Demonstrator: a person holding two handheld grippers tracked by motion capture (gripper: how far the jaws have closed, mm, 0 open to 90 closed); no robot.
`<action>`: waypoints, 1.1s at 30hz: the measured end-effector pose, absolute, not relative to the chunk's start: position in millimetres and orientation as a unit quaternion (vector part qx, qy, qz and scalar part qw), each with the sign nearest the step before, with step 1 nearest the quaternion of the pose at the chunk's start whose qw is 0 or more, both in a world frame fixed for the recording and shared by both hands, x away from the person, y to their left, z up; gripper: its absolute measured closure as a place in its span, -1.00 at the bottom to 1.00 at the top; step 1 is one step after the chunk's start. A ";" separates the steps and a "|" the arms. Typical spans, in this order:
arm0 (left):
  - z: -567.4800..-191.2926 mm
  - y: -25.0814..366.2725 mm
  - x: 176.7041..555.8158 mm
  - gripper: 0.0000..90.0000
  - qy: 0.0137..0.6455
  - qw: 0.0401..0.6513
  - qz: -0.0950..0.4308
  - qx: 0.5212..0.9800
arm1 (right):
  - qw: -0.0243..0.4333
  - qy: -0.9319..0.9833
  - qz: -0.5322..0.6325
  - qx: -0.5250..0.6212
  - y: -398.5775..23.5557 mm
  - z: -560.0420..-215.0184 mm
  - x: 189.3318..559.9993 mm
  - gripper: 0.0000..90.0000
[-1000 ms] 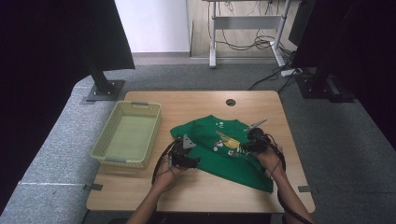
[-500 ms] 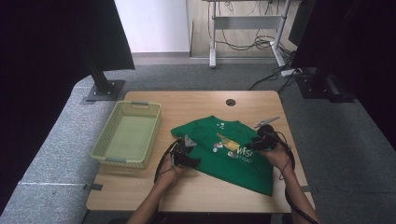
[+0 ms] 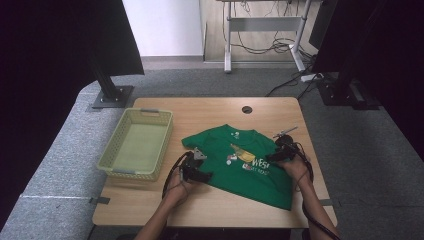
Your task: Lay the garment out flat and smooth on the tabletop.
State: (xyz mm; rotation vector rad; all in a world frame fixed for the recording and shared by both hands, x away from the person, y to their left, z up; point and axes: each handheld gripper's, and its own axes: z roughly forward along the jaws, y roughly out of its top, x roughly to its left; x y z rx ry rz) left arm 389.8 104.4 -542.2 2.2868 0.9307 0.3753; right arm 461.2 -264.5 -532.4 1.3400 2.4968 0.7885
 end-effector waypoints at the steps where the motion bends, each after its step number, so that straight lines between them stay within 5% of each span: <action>1: -542.0 106.4 385.7 -0.41 0.354 0.316 0.142 0.869 | 0.115 0.851 0.249 0.449 -261.5 -532.1 462.9 -0.13; 23: -537.2 139.5 332.3 -0.40 0.342 0.289 0.124 0.885 | 0.144 0.815 0.246 0.505 -276.8 -534.5 501.2 -0.23; 33: -526.7 138.6 336.9 -0.40 0.319 0.281 0.137 0.895 | 0.154 0.817 0.234 0.504 -278.9 -532.0 504.4 -0.31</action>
